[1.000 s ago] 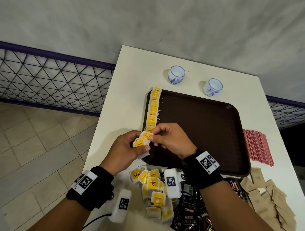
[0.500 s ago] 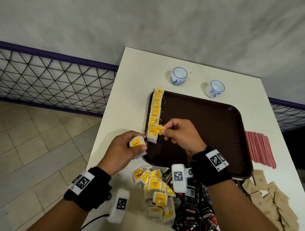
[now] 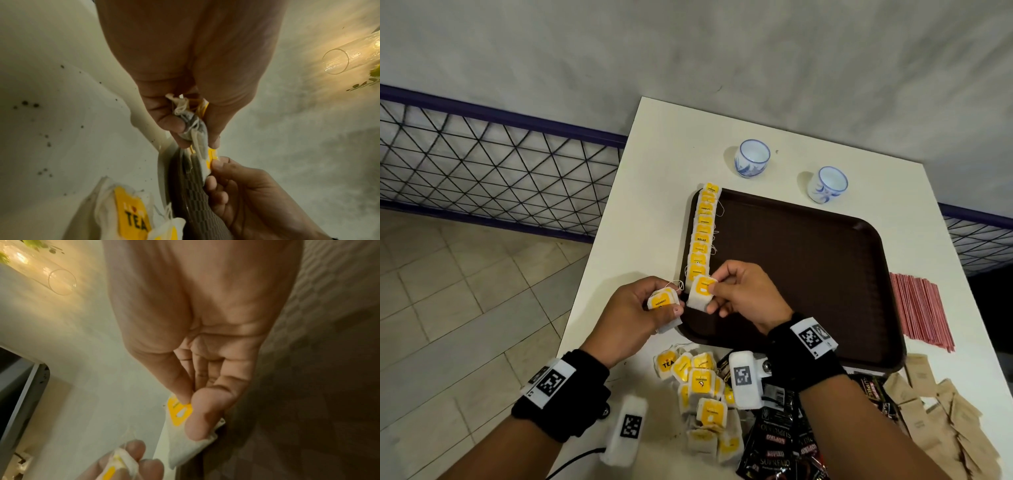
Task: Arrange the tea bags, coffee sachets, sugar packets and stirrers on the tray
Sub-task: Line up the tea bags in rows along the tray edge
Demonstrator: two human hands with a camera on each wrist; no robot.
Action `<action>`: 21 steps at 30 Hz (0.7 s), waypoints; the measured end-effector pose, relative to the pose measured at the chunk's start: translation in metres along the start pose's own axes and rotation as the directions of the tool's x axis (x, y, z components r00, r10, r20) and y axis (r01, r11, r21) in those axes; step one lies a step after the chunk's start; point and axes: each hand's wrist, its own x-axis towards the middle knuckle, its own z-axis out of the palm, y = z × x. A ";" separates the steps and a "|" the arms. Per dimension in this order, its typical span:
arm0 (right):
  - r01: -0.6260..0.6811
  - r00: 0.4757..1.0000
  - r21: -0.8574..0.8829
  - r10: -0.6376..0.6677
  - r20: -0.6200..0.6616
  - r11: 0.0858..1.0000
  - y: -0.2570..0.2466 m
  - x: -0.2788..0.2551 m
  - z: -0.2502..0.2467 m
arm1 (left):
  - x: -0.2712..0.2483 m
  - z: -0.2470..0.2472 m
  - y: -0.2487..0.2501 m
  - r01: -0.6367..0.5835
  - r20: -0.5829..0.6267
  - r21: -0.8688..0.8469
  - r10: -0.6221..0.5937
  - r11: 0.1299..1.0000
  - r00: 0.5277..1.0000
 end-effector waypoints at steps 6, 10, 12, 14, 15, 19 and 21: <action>-0.037 0.999 -0.023 0.036 -0.011 0.999 0.008 0.010 0.012 | -0.001 0.000 -0.004 0.012 0.008 0.014 -0.012 1.000 1.000; -0.030 0.998 -0.075 0.026 -0.049 0.997 0.010 0.016 0.017 | -0.001 0.001 -0.006 0.011 0.015 0.020 -0.011 1.000 1.000; -0.023 0.997 -0.104 0.016 -0.073 0.994 0.011 0.018 0.019 | 0.000 0.001 -0.007 0.015 0.019 0.016 -0.016 1.000 1.000; -0.018 0.996 -0.136 0.006 -0.091 0.990 0.012 0.020 0.020 | 0.001 0.001 -0.008 0.019 0.022 0.018 -0.019 1.000 1.000; -0.016 0.995 -0.154 0.001 -0.099 0.988 0.012 0.020 0.020 | 0.001 0.001 -0.008 0.020 0.024 0.022 -0.020 1.000 1.000; -0.009 0.990 -0.208 -0.020 -0.138 0.978 0.011 0.021 0.023 | 0.001 0.002 -0.008 0.020 0.032 0.024 -0.021 1.000 0.999; -0.004 0.988 -0.224 -0.031 -0.154 0.975 0.010 0.021 0.024 | 0.001 0.003 -0.008 0.022 0.037 0.018 -0.022 1.000 0.999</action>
